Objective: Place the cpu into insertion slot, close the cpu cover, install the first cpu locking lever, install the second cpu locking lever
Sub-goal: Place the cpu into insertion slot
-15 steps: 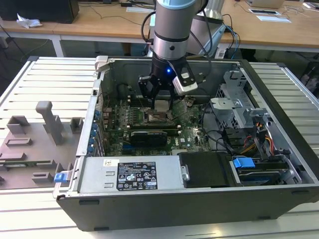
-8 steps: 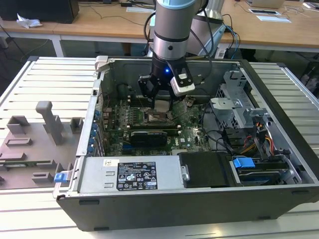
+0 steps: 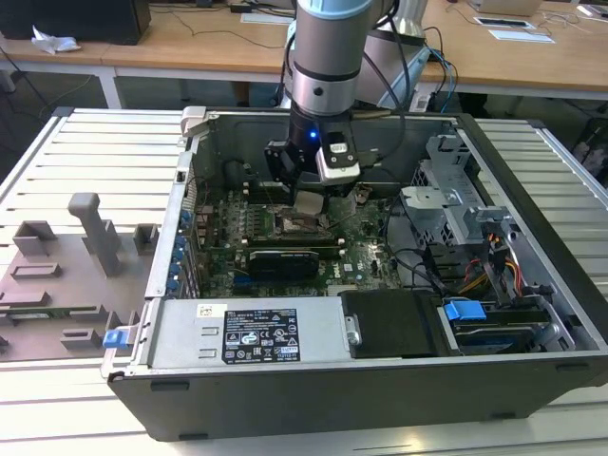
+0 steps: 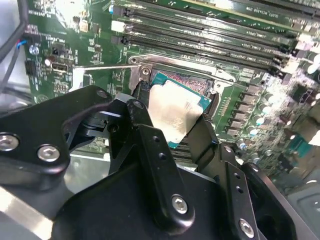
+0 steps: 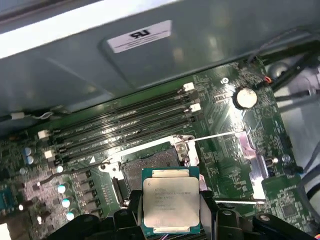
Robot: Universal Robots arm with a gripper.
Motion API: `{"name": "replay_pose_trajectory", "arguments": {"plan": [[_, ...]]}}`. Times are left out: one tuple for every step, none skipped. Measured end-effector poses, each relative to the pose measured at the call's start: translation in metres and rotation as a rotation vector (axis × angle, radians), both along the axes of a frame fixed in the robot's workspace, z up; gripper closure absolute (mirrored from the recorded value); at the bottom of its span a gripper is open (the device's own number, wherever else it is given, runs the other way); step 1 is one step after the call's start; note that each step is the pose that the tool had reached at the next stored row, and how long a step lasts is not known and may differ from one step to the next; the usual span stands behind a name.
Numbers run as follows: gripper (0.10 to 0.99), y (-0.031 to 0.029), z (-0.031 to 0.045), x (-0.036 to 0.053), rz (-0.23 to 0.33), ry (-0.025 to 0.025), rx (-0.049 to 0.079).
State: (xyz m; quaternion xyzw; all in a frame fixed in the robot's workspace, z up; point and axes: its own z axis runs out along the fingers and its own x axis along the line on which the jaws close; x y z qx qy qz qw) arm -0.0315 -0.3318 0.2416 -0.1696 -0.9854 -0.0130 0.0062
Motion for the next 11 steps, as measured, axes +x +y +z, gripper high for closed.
{"name": "replay_pose_trajectory", "arguments": {"plan": [[0.541,0.0000,-0.0001,0.0000,-0.013,0.0000,0.000],[0.541,0.0000,-0.0003,0.0000,-0.033,0.0000,-0.001],[0.541,0.0000,-0.0004,0.0000,-0.057,0.0000,-0.002],[0.541,0.0000,-0.0006,0.0000,-0.080,0.0000,-0.003],[0.541,0.0000,-0.0008,0.0000,-0.093,-0.0001,-0.003],[0.541,0.0000,-0.0009,0.0000,-0.106,0.0000,-0.004],[0.541,0.0000,-0.0010,0.0000,-0.126,0.0000,-0.005],[0.541,0.0000,-0.0012,0.0000,-0.141,0.0000,-0.005],[0.541,0.0000,-0.0013,0.0000,-0.155,0.0000,-0.006],[0.541,0.0000,-0.0015,0.0000,-0.174,0.0000,-0.007],[0.541,0.0000,-0.0016,0.0000,-0.186,-0.0001,-0.007]]}}
